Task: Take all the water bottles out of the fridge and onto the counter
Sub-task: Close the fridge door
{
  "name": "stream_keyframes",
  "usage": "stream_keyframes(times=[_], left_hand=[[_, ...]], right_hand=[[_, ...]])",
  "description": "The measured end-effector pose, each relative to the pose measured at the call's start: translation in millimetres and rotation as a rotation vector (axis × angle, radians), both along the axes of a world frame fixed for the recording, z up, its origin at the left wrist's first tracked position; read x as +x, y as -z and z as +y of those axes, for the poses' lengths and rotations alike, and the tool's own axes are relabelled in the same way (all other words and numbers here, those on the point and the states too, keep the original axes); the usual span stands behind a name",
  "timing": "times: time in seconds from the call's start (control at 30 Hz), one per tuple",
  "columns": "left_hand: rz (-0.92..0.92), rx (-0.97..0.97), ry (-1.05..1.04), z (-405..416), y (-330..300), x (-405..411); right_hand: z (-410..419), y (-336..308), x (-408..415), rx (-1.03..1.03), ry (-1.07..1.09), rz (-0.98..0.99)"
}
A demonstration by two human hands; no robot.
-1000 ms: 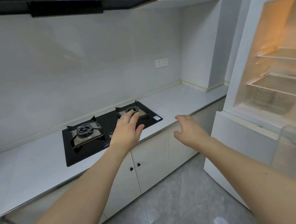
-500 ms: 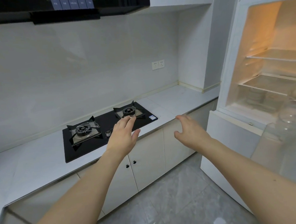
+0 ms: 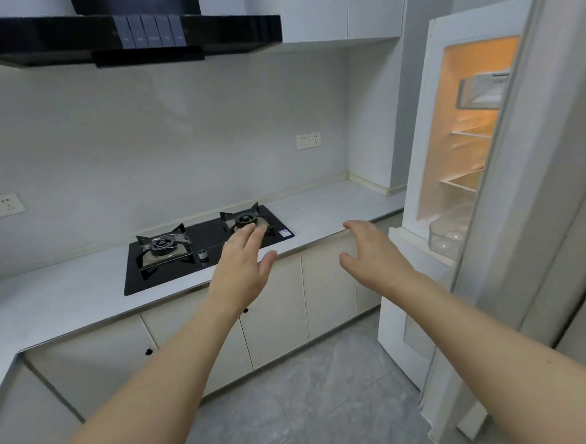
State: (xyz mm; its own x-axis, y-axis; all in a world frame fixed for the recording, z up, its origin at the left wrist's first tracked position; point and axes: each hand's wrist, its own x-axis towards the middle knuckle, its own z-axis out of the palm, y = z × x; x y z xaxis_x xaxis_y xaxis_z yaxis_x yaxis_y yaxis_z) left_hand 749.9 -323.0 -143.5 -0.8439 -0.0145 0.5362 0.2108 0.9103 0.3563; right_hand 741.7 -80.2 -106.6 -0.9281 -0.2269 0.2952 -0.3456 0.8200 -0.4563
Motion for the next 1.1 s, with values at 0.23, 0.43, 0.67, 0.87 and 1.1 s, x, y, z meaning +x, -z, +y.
stream_keyframes(times=[0.23,0.43,0.67,0.87,1.1], left_hand=[[0.144,-0.024,0.019,44,-54,20],[0.255,-0.049,0.049,80,-106,44],[0.435,-0.099,0.143,136,-167,72],[0.498,-0.136,0.184,186,-186,86],[0.568,-0.212,0.143,262,-194,94]], right_hand=[[33,-52,26,-0.076,-0.068,0.259],[57,-106,57,-0.195,-0.178,0.491],[94,-169,95,-0.301,-0.201,0.8],[153,-205,109,-0.359,-0.129,1.029],[219,-188,82,-0.323,0.062,0.918]])
